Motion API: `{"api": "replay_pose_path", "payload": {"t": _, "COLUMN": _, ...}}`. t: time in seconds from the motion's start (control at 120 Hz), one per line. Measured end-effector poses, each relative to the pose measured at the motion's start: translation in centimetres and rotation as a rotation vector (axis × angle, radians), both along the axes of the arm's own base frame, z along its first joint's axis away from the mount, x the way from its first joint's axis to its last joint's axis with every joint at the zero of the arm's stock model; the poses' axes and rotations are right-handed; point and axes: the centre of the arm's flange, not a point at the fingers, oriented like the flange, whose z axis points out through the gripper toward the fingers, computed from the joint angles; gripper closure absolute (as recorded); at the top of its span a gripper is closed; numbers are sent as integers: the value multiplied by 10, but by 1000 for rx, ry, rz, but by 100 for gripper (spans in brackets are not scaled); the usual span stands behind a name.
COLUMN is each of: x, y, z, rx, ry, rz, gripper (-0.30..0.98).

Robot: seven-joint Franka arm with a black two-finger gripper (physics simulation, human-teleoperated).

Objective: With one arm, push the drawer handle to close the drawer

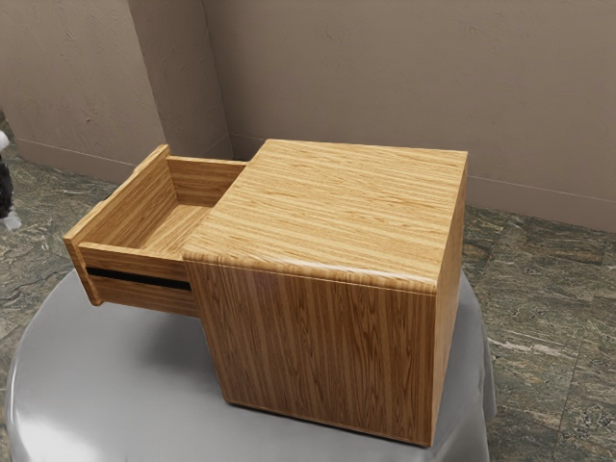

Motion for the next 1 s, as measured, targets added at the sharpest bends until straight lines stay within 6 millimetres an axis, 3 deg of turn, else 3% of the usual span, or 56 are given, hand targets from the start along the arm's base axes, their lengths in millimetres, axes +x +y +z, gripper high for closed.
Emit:
{"api": "replay_pose_path", "payload": {"t": 0.242, "x": 23, "y": -25, "z": 7, "rx": -12, "ry": -77, "rz": -301, "gripper": 78}}
{"api": "replay_pose_path", "payload": {"t": 0.467, "x": 10, "y": -24, "z": 9, "rx": -64, "ry": -188, "rz": -459, "gripper": 79}}
{"api": "replay_pose_path", "payload": {"t": 1.0, "x": 25, "y": -30, "z": 2, "rx": -142, "ry": -292, "rz": -558, "gripper": 79}}
